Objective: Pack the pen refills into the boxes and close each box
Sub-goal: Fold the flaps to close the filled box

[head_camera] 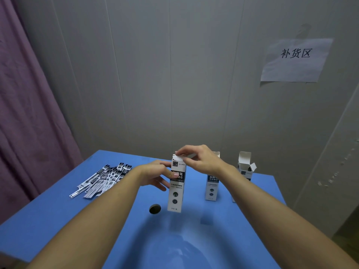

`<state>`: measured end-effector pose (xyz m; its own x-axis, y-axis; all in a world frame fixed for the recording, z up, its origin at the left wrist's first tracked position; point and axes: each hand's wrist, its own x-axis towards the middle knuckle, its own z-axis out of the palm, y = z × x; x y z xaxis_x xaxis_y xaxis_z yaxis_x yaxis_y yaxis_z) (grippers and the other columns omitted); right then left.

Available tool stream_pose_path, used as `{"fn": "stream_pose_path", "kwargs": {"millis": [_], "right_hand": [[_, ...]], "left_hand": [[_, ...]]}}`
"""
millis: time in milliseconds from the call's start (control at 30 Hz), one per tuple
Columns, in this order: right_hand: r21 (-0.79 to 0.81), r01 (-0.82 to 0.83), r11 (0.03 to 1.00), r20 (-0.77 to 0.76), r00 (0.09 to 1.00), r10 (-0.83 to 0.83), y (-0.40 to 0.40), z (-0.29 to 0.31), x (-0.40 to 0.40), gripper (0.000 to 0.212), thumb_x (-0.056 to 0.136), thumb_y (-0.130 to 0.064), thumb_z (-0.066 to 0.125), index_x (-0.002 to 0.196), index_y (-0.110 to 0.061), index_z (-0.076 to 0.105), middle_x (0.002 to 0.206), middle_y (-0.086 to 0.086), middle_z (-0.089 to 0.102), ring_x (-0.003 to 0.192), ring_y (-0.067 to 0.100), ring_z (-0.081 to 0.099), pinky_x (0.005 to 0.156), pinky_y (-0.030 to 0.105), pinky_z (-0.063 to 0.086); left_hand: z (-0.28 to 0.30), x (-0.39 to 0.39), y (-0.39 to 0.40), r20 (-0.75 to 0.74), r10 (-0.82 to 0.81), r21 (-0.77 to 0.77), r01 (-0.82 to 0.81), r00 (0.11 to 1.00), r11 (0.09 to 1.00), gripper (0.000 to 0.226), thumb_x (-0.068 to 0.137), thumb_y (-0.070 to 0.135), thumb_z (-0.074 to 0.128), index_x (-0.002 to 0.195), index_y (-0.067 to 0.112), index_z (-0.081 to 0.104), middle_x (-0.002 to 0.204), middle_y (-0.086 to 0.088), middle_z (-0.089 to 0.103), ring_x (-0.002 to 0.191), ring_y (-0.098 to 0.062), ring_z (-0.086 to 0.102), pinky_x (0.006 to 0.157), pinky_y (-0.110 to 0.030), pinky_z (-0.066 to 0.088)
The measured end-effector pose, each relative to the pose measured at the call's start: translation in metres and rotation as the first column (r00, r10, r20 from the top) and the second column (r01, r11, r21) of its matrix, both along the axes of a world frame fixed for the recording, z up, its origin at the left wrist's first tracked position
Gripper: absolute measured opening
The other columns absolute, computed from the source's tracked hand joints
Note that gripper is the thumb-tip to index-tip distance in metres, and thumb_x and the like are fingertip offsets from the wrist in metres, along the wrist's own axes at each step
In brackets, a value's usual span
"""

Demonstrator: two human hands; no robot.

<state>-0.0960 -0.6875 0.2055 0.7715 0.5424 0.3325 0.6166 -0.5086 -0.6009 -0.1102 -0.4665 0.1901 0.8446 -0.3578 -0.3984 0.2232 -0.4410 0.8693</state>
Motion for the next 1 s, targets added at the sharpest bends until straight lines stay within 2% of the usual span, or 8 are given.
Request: {"fn": "stream_pose_path", "kwargs": {"millis": [267, 500, 733, 900, 1000], "right_hand": [[0.05, 0.035, 0.998, 0.013, 0.999, -0.036, 0.002, -0.004, 0.007, 0.021, 0.096, -0.021, 0.062, 0.113, -0.025, 0.073, 0.104, -0.016, 0.072, 0.101, -0.001, 0.067, 0.084, 0.021, 0.057], [0.054, 0.047, 0.997, -0.002, 0.999, -0.047, 0.002, -0.008, 0.01, 0.022, 0.096, -0.026, 0.064, 0.116, -0.029, 0.073, 0.115, -0.016, 0.072, 0.105, -0.003, 0.065, 0.09, 0.025, 0.056], [0.097, 0.024, 0.995, -0.164, 0.986, -0.008, -0.001, -0.007, 0.004, 0.02, 0.088, -0.033, 0.073, 0.107, -0.031, 0.078, 0.121, -0.023, 0.067, 0.107, -0.005, 0.065, 0.097, 0.031, 0.054], [0.145, -0.005, 0.989, -0.266, 0.963, 0.044, -0.003, -0.008, 0.005, 0.026, 0.084, -0.024, 0.077, 0.107, -0.036, 0.076, 0.128, -0.022, 0.064, 0.111, 0.0, 0.065, 0.098, 0.035, 0.055], [0.112, 0.022, 0.993, -0.227, 0.974, 0.004, -0.002, -0.012, 0.004, 0.031, 0.083, -0.022, 0.079, 0.108, -0.039, 0.074, 0.139, -0.017, 0.057, 0.117, 0.002, 0.061, 0.095, 0.032, 0.056]], "left_hand": [[-0.001, 0.004, 0.0, 0.004, 0.005, 0.014, -0.005, 1.0, 1.0, 0.03, 0.093, 0.017, 0.068, 0.12, 0.03, 0.068, 0.11, -0.006, 0.075, 0.1, -0.031, 0.072, 0.086, -0.045, 0.059], [-0.003, 0.006, 0.0, 0.019, 0.027, 0.024, -0.027, 0.999, 0.999, 0.031, 0.092, 0.02, 0.069, 0.122, 0.029, 0.066, 0.11, -0.007, 0.075, 0.1, -0.032, 0.072, 0.082, -0.043, 0.06], [-0.004, 0.006, -0.002, 0.047, 0.06, 0.026, -0.062, 0.997, 0.998, 0.034, 0.091, 0.024, 0.072, 0.124, 0.03, 0.064, 0.111, -0.008, 0.074, 0.101, -0.032, 0.072, 0.073, -0.038, 0.059], [-0.008, 0.006, -0.003, 0.057, 0.078, 0.008, -0.079, 0.995, 0.997, 0.032, 0.091, 0.023, 0.072, 0.122, 0.029, 0.066, 0.11, -0.009, 0.074, 0.101, -0.032, 0.071, 0.075, -0.04, 0.06], [-0.013, 0.005, -0.003, 0.058, 0.091, 0.004, -0.091, 0.994, 0.996, 0.031, 0.091, 0.022, 0.072, 0.12, 0.031, 0.067, 0.111, -0.01, 0.074, 0.105, -0.034, 0.069, 0.079, -0.042, 0.061]]}}
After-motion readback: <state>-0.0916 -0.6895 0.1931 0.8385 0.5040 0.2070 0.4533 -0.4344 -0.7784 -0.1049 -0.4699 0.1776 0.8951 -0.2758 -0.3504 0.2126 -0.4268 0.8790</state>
